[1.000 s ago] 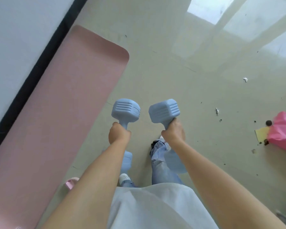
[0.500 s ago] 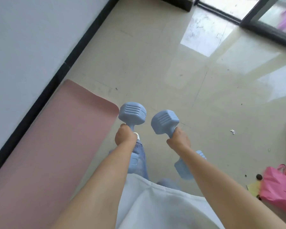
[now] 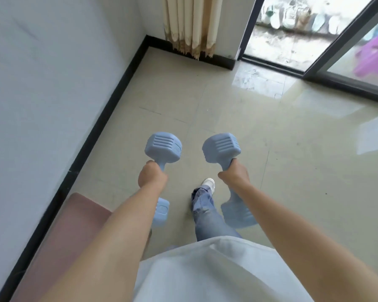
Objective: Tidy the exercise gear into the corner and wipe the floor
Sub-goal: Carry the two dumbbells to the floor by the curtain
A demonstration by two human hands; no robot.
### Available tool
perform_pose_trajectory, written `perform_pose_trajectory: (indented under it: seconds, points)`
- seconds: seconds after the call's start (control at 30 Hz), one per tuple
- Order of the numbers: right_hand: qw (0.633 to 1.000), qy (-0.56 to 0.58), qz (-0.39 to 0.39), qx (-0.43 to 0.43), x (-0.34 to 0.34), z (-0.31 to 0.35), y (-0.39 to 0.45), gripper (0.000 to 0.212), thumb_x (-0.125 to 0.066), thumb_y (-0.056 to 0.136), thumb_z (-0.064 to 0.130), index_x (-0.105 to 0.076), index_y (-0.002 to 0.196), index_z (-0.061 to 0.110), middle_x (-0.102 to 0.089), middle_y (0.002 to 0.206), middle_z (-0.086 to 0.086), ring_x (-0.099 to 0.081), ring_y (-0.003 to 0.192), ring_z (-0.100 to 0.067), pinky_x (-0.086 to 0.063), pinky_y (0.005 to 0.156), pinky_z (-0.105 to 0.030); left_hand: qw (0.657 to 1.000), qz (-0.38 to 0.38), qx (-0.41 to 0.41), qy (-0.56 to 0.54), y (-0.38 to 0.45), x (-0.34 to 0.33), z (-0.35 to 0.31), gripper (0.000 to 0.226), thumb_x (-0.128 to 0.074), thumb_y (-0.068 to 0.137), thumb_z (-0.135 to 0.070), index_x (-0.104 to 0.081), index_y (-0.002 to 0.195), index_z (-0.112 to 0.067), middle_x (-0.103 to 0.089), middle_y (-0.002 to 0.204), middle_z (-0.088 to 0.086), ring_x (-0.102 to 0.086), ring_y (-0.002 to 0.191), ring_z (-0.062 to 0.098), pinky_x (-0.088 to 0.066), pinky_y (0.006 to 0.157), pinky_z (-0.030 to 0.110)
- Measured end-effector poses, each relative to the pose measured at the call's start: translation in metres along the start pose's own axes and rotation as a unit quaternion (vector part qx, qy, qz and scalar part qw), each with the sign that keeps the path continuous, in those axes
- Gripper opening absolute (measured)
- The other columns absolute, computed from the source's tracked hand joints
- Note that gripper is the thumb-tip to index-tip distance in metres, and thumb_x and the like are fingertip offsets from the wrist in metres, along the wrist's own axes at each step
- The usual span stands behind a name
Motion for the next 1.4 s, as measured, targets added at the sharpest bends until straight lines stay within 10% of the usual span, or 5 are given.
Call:
perform_pose_trajectory:
  seconds: [0.37, 0.53, 0.83, 1.4]
  points:
    - [0.999, -0.044, 0.021, -0.006, 0.122, 0.160, 0.238, 0.034, -0.049, 0.078, 0.000, -0.025, 0.060, 0.015, -0.029, 0.057, 0.001, -0.026, 0.049, -0.013, -0.019, 0.046, -0.022, 0.997, 0.050, -0.023, 0.047, 0.201, 0.086, -0.214, 0.032, -0.059, 0.087, -0.014, -0.052, 0.114, 0.001, -0.062, 0.113, 0.015, -0.062, 0.099, 0.031, -0.042, 0.069, 0.029]
    - [0.998, -0.047, 0.028, -0.039, 0.164, 0.214, 0.341, 0.029, -0.049, 0.080, 0.001, -0.031, 0.062, 0.015, -0.034, 0.059, 0.001, -0.033, 0.053, -0.015, -0.022, 0.047, -0.023, 0.989, 0.085, -0.059, 0.105, 0.311, 0.121, -0.299, 0.024, -0.054, 0.088, -0.011, -0.054, 0.109, 0.000, -0.053, 0.082, 0.008, -0.051, 0.082, 0.028, -0.035, 0.066, 0.026]
    - [0.992, -0.100, 0.063, -0.051, 0.229, 0.268, 0.493, 0.028, -0.054, 0.082, 0.003, -0.034, 0.065, 0.014, -0.038, 0.062, 0.002, -0.046, 0.076, -0.023, -0.027, 0.046, -0.022, 0.947, 0.110, -0.141, 0.268, 0.443, 0.146, -0.427, 0.028, -0.054, 0.087, -0.007, -0.054, 0.115, -0.004, -0.063, 0.117, 0.016, -0.060, 0.110, 0.033, -0.049, 0.084, 0.034]
    - [0.980, -0.194, 0.051, -0.001, 0.104, 0.170, 0.865, 0.015, -0.053, 0.080, 0.003, -0.040, 0.084, 0.009, -0.043, 0.089, -0.007, -0.043, 0.078, -0.024, -0.034, 0.062, -0.027, 0.821, 0.130, -0.262, 0.489, 0.734, -0.132, -0.492, 0.035, -0.043, 0.091, 0.000, -0.051, 0.123, -0.011, -0.057, 0.128, 0.009, -0.052, 0.122, 0.027, -0.043, 0.095, 0.033]
Point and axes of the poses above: each hand's wrist, its own y-axis towards the middle knuckle, its own x-axis out of the back of the hand, z = x × y, the point moved 6 cm from there along y, towards the middle knuckle
